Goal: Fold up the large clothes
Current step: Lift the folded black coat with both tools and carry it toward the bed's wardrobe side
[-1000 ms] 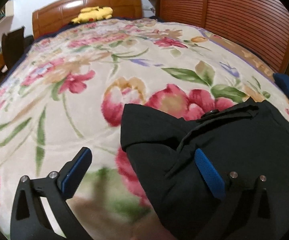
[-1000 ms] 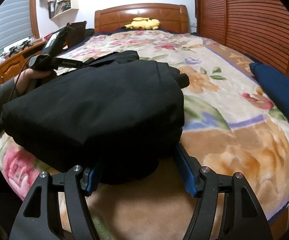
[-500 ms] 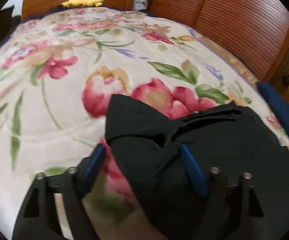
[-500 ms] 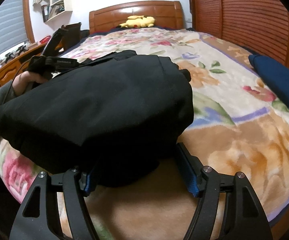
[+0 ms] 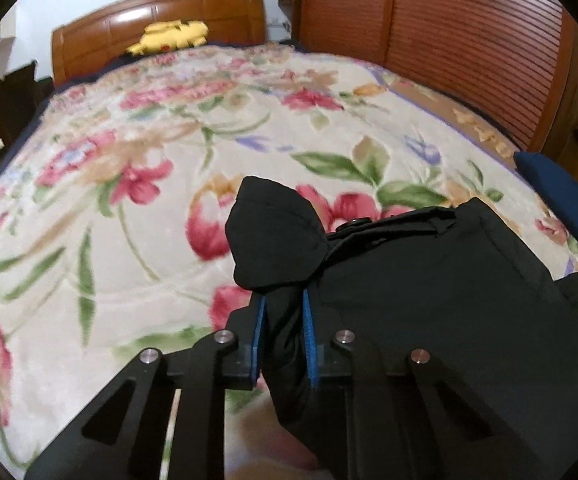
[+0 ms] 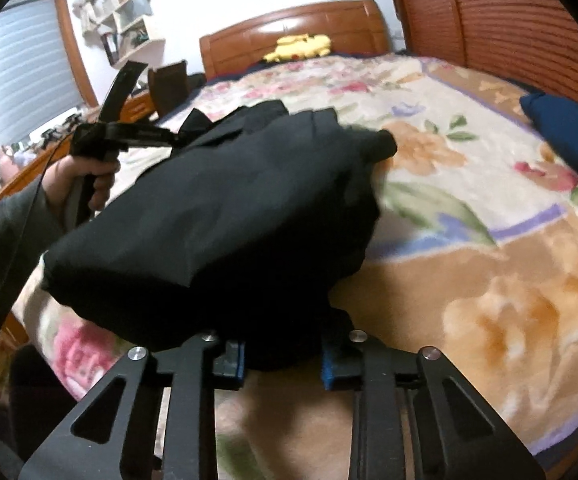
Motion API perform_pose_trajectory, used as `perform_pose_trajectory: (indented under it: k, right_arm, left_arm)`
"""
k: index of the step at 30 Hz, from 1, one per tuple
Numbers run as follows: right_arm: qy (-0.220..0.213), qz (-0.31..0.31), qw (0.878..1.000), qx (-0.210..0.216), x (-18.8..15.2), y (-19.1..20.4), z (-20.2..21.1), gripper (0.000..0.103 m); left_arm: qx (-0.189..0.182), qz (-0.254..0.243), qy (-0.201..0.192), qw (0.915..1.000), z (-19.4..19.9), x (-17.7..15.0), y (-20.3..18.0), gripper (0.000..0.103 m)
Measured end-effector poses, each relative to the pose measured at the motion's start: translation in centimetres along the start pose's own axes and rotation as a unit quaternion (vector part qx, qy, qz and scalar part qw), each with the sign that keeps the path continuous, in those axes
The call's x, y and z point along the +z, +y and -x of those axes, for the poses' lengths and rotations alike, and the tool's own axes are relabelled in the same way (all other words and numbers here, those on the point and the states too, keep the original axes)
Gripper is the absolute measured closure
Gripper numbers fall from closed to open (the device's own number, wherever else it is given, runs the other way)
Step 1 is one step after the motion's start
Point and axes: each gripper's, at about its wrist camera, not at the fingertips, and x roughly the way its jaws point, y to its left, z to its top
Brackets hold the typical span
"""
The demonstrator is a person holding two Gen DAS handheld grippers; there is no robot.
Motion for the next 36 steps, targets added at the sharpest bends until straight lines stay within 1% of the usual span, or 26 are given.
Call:
perform_pose_trajectory:
  k: [4,10,14,18,22,27,31,35,36]
  right_arm:
    - [-0.02,0.003,1.0,0.003,0.5,0.1,1.1,0.082]
    - [-0.05,0.001,0.999,-0.002,1.5,-0.1,2.6,0.083]
    - [-0.067,0.002,0.998,-0.013,2.4,-0.8,3.7,0.083]
    - [-0.078,0.02,0.996,-0.023,3.9,-0.9,4.7,0.084]
    - [-0.086,0.054,0.994,-0.042,5.7,-1.5,6.0,0.084]
    - [-0.104,0.082,0.988,-0.079,8.5,-4.1,9.2,0.084]
    - [-0.121,0.094,0.98,-0.127,10.8,-7.5,13.0,0.084]
    - [-0.132,0.094,0.971,-0.177,11.8,-11.5,16.6,0.084]
    - [-0.133,0.092,0.968,-0.191,11.9,-12.6,17.6,0.084]
  left_arm:
    - [0.022,-0.017,-0.031,0.9991,2.5,0.4,-1.2,0.092]
    - [0.031,-0.039,-0.049,0.9976,4.9,1.3,-2.9,0.093]
    - [0.037,-0.048,-0.056,0.9966,5.8,2.0,-4.0,0.093]
    - [0.038,-0.049,-0.07,0.9956,6.6,3.4,-5.1,0.094]
    - [0.033,-0.05,-0.086,0.9945,7.2,5.5,-6.9,0.094]
    - [0.018,-0.064,-0.113,0.9914,7.5,9.2,-11.5,0.094]
    - [-0.009,-0.082,-0.134,0.9875,7.7,12.4,-16.9,0.094]
    - [-0.047,-0.101,-0.15,0.9823,6.9,15.7,-23.7,0.094]
    - [-0.054,-0.103,-0.152,0.9815,6.6,16.2,-24.8,0.094]
